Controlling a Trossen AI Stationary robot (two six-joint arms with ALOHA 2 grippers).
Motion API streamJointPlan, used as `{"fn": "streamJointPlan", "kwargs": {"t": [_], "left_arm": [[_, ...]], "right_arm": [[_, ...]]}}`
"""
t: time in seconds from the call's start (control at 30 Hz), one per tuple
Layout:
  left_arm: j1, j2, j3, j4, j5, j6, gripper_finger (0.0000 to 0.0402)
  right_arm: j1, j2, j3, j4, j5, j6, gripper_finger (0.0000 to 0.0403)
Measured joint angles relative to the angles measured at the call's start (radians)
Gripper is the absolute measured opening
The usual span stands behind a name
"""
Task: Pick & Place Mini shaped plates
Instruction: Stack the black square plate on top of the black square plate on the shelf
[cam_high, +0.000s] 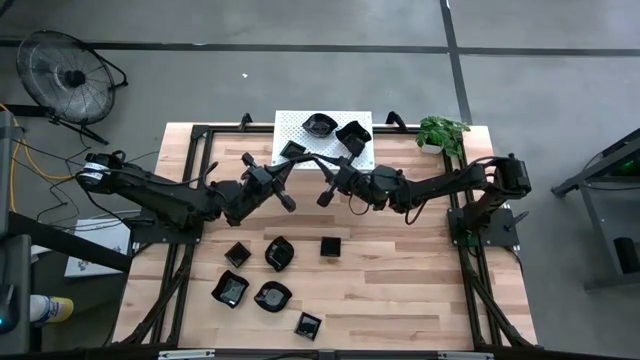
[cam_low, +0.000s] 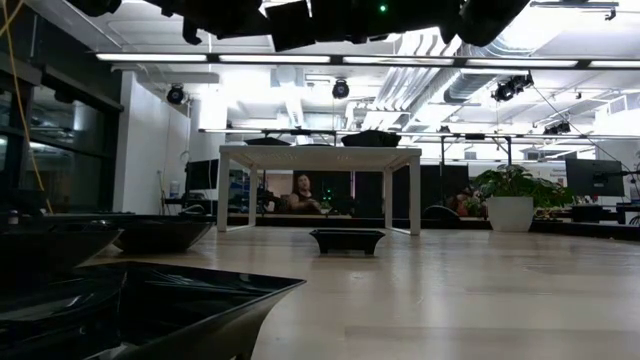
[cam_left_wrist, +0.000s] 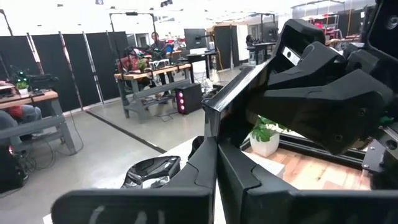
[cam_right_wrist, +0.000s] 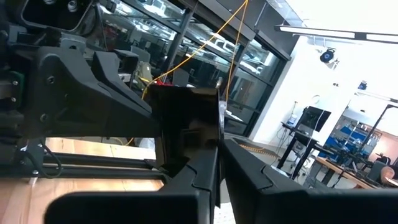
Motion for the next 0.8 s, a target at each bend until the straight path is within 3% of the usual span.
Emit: {"fn": "streamJointPlan", "kwargs": {"t": [0.2,0.43,0.7,0.8], "left_arm": [[0.000,0.000,0.000,0.000,0.001,0.000,0.0000],[0.000,0.000,0.000,0.000,-0.034,0.028,0.0000],[0.001,-0.011,0.000,-0.001,-0.080,0.056,0.0000],[0.026,-0.040,0.000,-0.022,-0.047,0.055,0.0000]], "right_arm": [[0.000,0.000,0.000,-0.008,-0.005,0.000,0.0070],[0.004,0.000,0.000,-0.002,0.059,-0.019,0.0125],[0.037,-0.023,0.000,-0.007,0.248,-0.106,0.0153],[0.052,-0.057,0.000,-0.061,0.317,-0.098,0.0154]]}}
